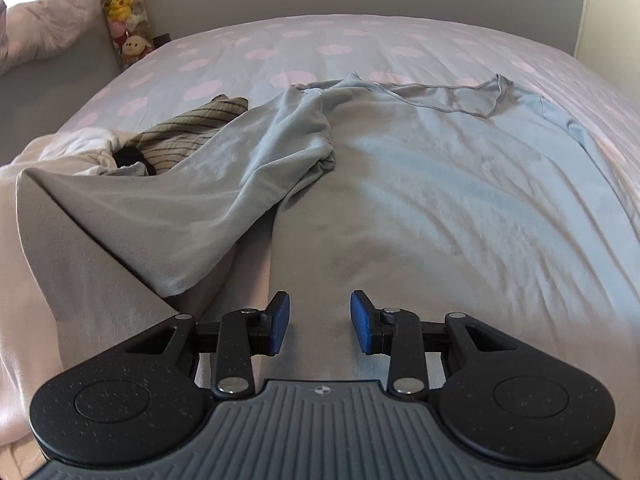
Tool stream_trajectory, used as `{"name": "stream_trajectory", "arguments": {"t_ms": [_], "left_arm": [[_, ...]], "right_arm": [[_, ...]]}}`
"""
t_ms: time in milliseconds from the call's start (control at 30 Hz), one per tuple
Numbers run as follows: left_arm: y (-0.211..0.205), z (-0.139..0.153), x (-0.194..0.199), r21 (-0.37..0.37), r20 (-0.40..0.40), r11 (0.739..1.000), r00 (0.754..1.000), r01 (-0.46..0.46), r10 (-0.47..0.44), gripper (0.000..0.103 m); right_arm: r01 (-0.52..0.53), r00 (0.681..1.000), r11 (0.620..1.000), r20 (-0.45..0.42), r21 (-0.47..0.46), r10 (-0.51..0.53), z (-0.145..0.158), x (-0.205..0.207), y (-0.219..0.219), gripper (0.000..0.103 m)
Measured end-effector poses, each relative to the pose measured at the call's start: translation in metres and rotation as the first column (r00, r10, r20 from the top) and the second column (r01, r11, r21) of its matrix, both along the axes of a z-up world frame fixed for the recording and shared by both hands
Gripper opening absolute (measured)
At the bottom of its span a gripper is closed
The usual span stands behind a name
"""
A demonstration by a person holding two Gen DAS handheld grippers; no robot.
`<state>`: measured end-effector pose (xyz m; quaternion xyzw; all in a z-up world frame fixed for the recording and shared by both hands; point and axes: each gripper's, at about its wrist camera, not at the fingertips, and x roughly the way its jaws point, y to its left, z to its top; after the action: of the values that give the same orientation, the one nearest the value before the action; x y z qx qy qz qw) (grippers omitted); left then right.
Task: Fold clothes
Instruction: 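Grasp the cuff of the grey-blue shirt sleeve with the right gripper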
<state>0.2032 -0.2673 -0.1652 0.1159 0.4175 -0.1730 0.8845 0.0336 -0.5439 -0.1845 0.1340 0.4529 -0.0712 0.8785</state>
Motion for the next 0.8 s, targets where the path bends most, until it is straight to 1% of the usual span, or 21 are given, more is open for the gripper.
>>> {"name": "stream_trajectory", "arguments": {"t_ms": [33, 100, 233, 300, 333, 367, 400, 433, 467, 533, 567, 667, 800], "left_arm": [[0.001, 0.001, 0.001, -0.009, -0.004, 1.000, 1.000, -0.004, 0.004, 0.032], [0.003, 0.002, 0.001, -0.018, -0.009, 1.000, 1.000, -0.007, 0.007, 0.032], [0.006, 0.004, 0.000, -0.039, -0.011, 0.999, 1.000, -0.007, 0.007, 0.032], [0.007, 0.005, 0.000, -0.048, -0.015, 0.999, 1.000, -0.010, 0.010, 0.032], [0.007, 0.005, 0.001, -0.049, -0.017, 0.999, 1.000, -0.013, 0.012, 0.032], [0.007, 0.005, 0.001, -0.051, -0.018, 0.999, 1.000, -0.015, 0.015, 0.032], [0.008, 0.005, 0.001, -0.052, -0.020, 0.999, 1.000, -0.017, 0.016, 0.032], [0.008, 0.005, 0.001, -0.053, -0.022, 0.998, 1.000, -0.017, 0.016, 0.032], [0.008, 0.005, 0.001, -0.054, -0.023, 0.998, 1.000, -0.017, 0.016, 0.032], [0.009, 0.005, 0.001, -0.056, -0.026, 0.998, 1.000, -0.016, 0.014, 0.032], [0.009, 0.005, 0.001, -0.056, -0.027, 0.998, 1.000, -0.016, 0.014, 0.032], [0.010, 0.004, 0.002, -0.057, -0.032, 0.998, 0.999, -0.019, 0.017, 0.031], [0.009, 0.003, 0.002, -0.053, -0.037, 0.998, 0.999, -0.019, 0.017, 0.031]], "right_arm": [[-0.012, 1.000, 0.999, -0.006, 0.030, 0.012, -0.002, 0.001, -0.001, 0.080], [-0.003, 0.998, 0.998, -0.057, 0.070, 0.007, -0.008, 0.004, -0.002, 0.080], [0.028, 0.992, 0.998, -0.127, 0.056, -0.021, -0.017, 0.008, -0.002, 0.080], [0.038, 0.989, 0.996, -0.147, 0.076, -0.026, -0.020, 0.008, -0.004, 0.075], [0.037, 0.989, 0.995, -0.145, 0.096, -0.022, -0.020, 0.008, -0.005, 0.064], [0.040, 0.989, 0.993, -0.147, 0.108, -0.024, -0.020, 0.008, -0.006, 0.047], [0.045, 0.987, 0.993, -0.158, 0.106, -0.028, -0.021, 0.009, -0.006, 0.039], [0.048, 0.986, 0.994, -0.165, 0.098, -0.032, -0.020, 0.009, -0.005, 0.022], [0.043, 0.986, 0.995, -0.163, 0.093, -0.027, -0.020, 0.009, -0.004, 0.011], [0.040, 0.987, 0.996, -0.161, 0.077, -0.027, -0.016, 0.008, -0.005, 0.004], [0.042, 0.988, 0.997, -0.154, 0.066, -0.032, -0.013, 0.008, -0.006, 0.002], [0.057, 0.990, 0.998, -0.130, 0.014, -0.055, 0.002, 0.007, -0.015, 0.002], [0.077, 0.990, 0.995, -0.113, -0.062, -0.083, 0.029, 0.009, -0.041, 0.002]]}}
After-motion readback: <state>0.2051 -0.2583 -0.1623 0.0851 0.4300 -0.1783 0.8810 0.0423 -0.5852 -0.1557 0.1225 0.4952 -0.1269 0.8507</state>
